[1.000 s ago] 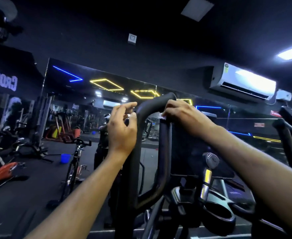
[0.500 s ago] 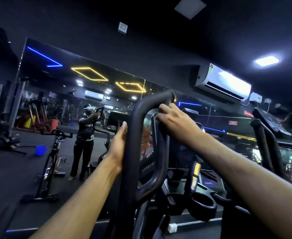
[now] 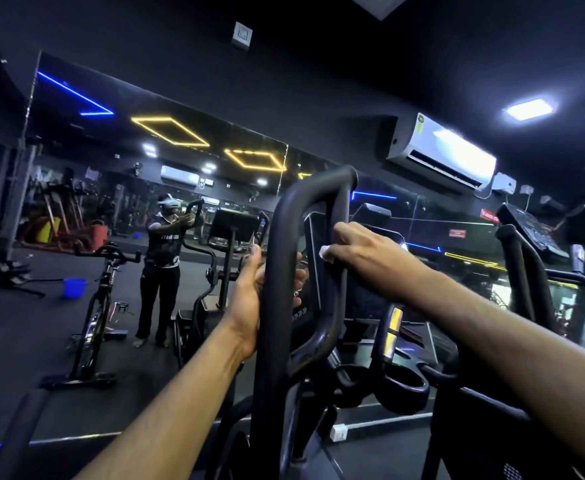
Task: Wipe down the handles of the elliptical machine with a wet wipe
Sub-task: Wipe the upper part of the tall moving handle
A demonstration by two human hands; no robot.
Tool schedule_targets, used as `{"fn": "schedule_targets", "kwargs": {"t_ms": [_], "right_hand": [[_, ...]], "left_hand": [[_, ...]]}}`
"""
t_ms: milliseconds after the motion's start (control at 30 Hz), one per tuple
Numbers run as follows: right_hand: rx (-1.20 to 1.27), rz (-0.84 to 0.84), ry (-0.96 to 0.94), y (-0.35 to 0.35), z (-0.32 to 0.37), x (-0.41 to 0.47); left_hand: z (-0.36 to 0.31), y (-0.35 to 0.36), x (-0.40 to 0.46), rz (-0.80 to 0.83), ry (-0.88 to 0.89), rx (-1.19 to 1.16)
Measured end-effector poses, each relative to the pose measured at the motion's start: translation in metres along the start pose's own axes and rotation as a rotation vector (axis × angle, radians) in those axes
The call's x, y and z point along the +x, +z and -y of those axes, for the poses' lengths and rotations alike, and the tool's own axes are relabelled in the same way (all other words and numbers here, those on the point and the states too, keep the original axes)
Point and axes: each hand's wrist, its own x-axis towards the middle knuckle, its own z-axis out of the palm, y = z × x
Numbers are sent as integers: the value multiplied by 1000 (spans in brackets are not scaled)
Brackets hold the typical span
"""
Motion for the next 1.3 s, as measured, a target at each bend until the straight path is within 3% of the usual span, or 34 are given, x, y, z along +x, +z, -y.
{"fn": "schedule_targets", "kwargs": {"t_ms": [200, 367, 533, 700, 933, 1067, 1167, 1300], "right_hand": [[15, -98, 143, 20, 19, -1], [44, -23, 55, 14, 27, -21], [84, -120, 186, 21, 29, -7], [39, 11, 27, 24, 49, -18], [44, -40, 122, 23, 55, -19], [70, 90, 42, 26, 72, -32], [126, 131, 135, 23, 70, -37], [176, 43, 266, 34, 97, -41]], "left_hand": [[4, 1, -13, -24, -15, 24], [4, -1, -21, -8, -28, 38], [7, -1, -25, -12, -24, 57], [4, 1, -30, -4, -38, 60], [4, 3, -35, -10, -51, 63], [3, 3, -37, -3, -54, 82], [2, 4, -39, 5, -56, 80], [3, 3, -40, 14, -51, 65]]}}
